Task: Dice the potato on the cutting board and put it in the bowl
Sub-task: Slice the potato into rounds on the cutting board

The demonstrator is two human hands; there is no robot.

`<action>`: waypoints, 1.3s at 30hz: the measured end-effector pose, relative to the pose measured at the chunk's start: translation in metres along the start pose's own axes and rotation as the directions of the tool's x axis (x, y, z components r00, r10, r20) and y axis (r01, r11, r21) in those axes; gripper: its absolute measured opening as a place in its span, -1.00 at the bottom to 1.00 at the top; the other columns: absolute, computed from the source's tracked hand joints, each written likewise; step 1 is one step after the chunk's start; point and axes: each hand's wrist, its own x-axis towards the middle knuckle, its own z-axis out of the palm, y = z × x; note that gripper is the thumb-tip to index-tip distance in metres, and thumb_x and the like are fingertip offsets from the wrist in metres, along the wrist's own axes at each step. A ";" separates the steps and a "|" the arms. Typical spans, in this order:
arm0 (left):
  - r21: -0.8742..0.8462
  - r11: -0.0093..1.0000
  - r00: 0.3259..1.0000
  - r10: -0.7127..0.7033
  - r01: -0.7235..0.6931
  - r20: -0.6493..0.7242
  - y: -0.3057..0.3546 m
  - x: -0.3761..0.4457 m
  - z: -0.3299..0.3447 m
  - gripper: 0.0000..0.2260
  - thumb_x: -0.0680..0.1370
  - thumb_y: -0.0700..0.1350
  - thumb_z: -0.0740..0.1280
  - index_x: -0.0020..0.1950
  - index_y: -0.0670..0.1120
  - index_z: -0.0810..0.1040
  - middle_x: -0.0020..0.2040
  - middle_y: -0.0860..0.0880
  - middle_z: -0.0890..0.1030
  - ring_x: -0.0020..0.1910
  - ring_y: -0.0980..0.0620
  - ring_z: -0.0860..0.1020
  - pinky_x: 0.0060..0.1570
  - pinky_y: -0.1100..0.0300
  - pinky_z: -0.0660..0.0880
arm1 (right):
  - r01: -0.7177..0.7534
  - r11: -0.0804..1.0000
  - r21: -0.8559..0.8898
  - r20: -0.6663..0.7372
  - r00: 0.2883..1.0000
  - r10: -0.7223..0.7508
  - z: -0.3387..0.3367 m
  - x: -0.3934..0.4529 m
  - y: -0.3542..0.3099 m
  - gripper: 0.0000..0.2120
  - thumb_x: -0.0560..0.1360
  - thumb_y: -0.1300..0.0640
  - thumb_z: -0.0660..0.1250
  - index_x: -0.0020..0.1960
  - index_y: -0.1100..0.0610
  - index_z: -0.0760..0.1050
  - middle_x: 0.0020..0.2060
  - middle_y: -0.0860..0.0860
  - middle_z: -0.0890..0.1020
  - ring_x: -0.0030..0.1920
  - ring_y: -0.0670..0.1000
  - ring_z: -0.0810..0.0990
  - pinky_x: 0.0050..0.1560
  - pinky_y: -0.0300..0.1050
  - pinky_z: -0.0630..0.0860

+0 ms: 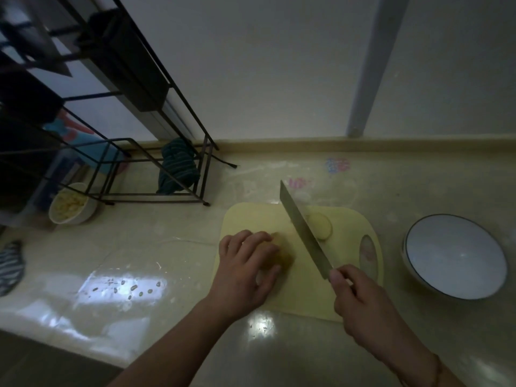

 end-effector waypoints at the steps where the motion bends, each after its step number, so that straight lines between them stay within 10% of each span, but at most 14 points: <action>1: 0.008 1.000 0.999 0.009 -0.009 0.035 -0.005 -0.005 0.004 -0.72 0.57 0.06 0.34 0.24 0.02 0.47 0.27 0.00 0.50 0.22 -0.11 0.46 0.12 -0.13 0.40 | -0.046 0.997 0.054 0.025 0.999 0.045 -0.002 0.000 -0.001 -0.56 0.44 -0.31 0.06 -0.10 0.02 0.47 -0.49 0.00 0.47 -0.55 -0.15 0.35 -0.49 -0.25 0.27; 16: -0.002 0.998 0.996 0.060 -0.060 0.061 -0.011 -0.001 0.020 -0.66 0.45 -0.13 0.47 0.22 -0.17 0.62 0.22 -0.15 0.59 0.11 -0.24 0.54 0.10 -0.12 0.48 | 0.031 0.990 -0.139 0.080 0.997 -0.020 0.002 -0.037 -0.031 -0.84 0.54 -0.13 0.16 -0.10 -0.07 0.42 -0.47 -0.05 0.57 -0.43 -0.13 0.51 -0.32 -0.30 0.36; 39: -0.051 0.971 0.971 0.229 -0.233 -0.068 -0.033 0.014 0.038 -0.60 0.41 -0.14 0.52 0.21 -0.15 0.53 0.14 -0.13 0.60 -0.02 -0.24 0.62 0.02 -0.06 0.53 | 0.053 0.968 -0.245 0.145 0.989 -0.017 0.003 -0.022 -0.040 -0.63 0.44 -0.30 -0.13 -0.09 -0.06 0.26 -0.36 -0.37 0.51 -0.31 -0.17 0.52 -0.24 -0.27 0.40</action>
